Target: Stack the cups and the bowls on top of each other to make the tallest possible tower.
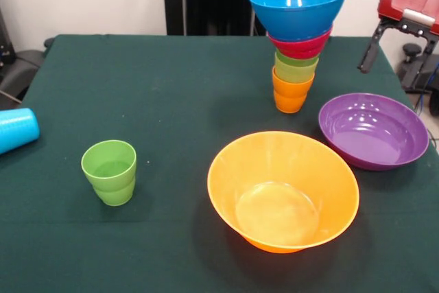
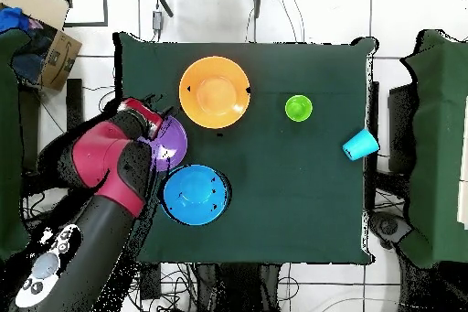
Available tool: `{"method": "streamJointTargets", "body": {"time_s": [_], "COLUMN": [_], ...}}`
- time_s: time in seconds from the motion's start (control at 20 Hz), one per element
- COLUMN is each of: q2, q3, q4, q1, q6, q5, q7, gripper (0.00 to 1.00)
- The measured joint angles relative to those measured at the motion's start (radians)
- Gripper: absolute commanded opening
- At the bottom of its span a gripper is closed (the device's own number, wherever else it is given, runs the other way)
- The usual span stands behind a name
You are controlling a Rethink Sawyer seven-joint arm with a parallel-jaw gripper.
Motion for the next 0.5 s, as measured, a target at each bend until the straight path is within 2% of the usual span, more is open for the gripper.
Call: {"method": "streamJointTargets", "body": {"time_s": [0.5], "q2": [0.030], "q3": [-0.014], "q4": [0.017], "q1": [0.043], "q6": [0.000], "q5": [0.060], "q7": [0.053], "gripper": [1.00]}}
